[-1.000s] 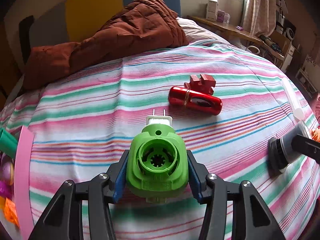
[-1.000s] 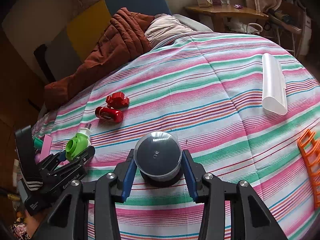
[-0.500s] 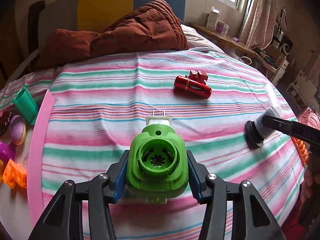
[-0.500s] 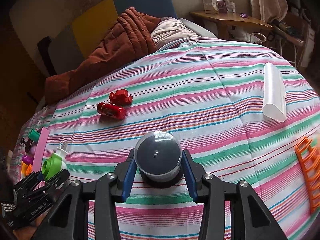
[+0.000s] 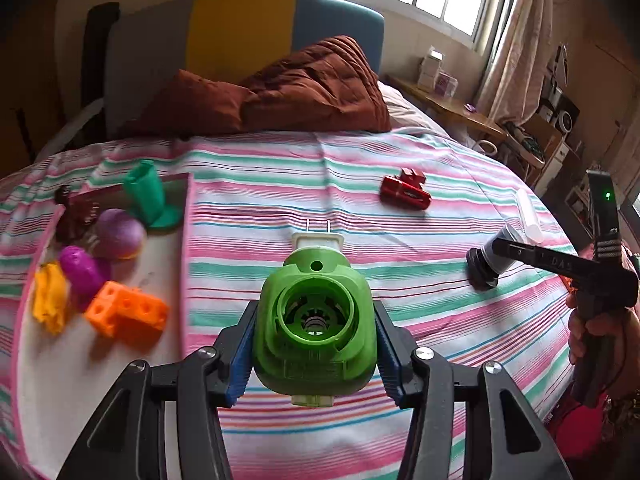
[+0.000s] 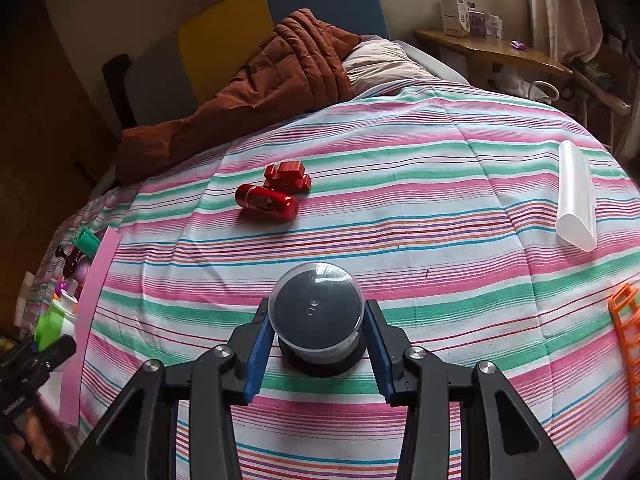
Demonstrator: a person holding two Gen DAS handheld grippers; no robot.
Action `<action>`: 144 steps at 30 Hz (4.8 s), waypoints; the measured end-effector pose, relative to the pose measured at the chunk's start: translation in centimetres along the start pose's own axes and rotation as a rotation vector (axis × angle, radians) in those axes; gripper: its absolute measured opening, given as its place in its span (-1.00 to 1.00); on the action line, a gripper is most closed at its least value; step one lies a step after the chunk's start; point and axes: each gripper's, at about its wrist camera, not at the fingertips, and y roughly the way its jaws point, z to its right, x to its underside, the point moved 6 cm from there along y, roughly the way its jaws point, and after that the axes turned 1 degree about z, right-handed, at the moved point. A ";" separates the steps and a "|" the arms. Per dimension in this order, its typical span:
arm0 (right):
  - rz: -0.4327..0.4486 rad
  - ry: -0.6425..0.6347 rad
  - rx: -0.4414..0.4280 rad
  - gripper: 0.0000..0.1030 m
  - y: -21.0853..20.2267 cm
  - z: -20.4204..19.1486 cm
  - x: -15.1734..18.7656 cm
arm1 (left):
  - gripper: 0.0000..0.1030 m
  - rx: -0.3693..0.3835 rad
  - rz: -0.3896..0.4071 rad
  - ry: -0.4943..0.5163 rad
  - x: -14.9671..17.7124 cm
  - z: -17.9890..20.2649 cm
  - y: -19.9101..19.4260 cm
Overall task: Organize rigid objects
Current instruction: 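Carry the green pump piece into the tray and open the left tool, then carry the canister over the tray and lower it with the right tool, then move the open right tool away from the tray toward the red toys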
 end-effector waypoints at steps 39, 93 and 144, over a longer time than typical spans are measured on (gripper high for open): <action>0.013 -0.078 -0.044 -0.14 -0.1 -4.2 1.5 | 0.03 -0.292 0.000 -0.201 6.9 -19.2 -5.6; -0.173 -0.427 -0.397 -0.14 4.3 -39.9 8.3 | 0.00 -0.279 0.162 -0.506 7.7 -21.6 -11.8; -0.094 -0.438 -0.254 0.03 1.8 -35.3 7.5 | 0.00 -0.212 0.128 -0.434 7.6 -19.3 -10.4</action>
